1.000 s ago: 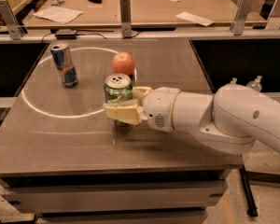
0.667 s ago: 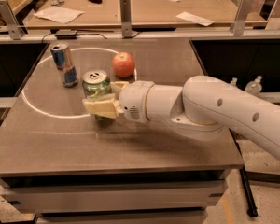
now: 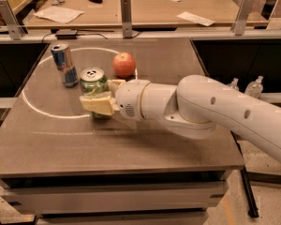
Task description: Move green can near redbull can
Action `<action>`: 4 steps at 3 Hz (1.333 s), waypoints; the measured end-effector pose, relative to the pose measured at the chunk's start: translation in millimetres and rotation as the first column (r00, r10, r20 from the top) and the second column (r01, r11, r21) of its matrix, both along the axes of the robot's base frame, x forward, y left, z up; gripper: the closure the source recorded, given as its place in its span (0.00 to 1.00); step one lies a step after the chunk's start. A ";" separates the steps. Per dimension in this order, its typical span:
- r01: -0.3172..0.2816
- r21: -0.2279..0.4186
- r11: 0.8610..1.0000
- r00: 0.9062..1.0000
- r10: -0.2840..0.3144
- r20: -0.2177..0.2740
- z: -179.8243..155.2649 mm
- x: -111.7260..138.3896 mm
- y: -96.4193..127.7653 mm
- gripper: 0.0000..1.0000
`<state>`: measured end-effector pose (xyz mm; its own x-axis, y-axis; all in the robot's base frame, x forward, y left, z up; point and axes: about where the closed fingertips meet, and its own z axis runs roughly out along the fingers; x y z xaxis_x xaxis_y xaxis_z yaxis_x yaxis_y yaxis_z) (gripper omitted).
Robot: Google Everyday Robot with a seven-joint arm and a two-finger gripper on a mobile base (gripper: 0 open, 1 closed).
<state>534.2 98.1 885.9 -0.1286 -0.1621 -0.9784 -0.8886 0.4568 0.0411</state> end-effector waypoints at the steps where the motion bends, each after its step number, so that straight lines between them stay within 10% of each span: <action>1: 0.016 0.002 1.000 1.000 -0.016 0.026 -2.5 23.9 5.9 1.00; 4: 0.072 -0.037 0.997 0.996 -0.070 0.057 -7.4 91.0 16.5 1.00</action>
Offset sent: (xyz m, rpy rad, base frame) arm 0.0899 -0.0043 -0.0112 -0.0280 -0.0767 -0.1260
